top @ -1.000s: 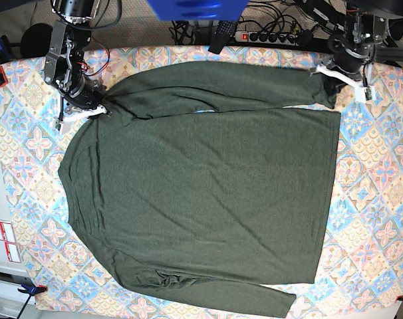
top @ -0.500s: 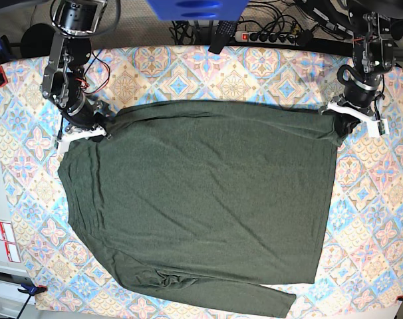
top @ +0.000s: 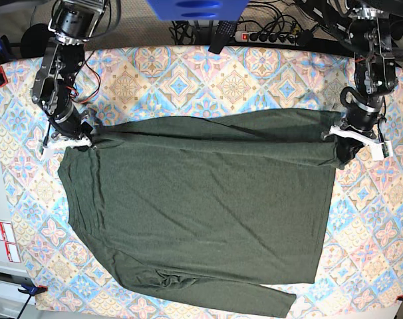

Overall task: Fold the T-shirt properly
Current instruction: 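Lift both shoulder corners and drag the shirt toward the robot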

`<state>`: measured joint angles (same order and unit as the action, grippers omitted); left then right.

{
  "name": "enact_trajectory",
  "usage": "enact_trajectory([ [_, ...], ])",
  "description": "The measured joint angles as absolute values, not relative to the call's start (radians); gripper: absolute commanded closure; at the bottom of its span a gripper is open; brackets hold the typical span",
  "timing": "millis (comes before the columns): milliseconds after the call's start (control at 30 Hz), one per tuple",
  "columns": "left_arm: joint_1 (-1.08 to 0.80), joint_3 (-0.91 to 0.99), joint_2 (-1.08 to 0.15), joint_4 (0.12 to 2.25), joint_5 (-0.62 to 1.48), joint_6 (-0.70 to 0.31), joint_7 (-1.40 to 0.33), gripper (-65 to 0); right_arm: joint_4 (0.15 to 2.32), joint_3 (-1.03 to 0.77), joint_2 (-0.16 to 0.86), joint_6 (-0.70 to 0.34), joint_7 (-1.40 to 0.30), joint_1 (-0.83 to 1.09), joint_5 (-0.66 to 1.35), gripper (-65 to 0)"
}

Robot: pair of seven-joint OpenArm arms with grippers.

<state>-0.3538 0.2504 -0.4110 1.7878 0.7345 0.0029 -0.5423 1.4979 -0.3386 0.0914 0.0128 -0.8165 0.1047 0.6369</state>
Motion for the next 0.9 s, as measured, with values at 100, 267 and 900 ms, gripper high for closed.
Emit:
enact_trajectory([
  [100,-0.326,0.250,-0.411,1.723,0.735,0.004,-0.542,0.0,1.498,-0.338,0.090,0.005,-0.815,0.091,0.641,0.0],
  [267,-0.305,0.245,-0.410,1.643,0.734,0.001,-0.542,0.0,1.489,-0.336,0.089,0.011,-0.822,0.096,0.636,0.0],
  [900,-0.330,0.198,-0.392,1.573,0.731,0.007,-0.562,-13.4,1.488,-0.329,0.078,0.012,-0.815,0.068,0.636,0.0],
])
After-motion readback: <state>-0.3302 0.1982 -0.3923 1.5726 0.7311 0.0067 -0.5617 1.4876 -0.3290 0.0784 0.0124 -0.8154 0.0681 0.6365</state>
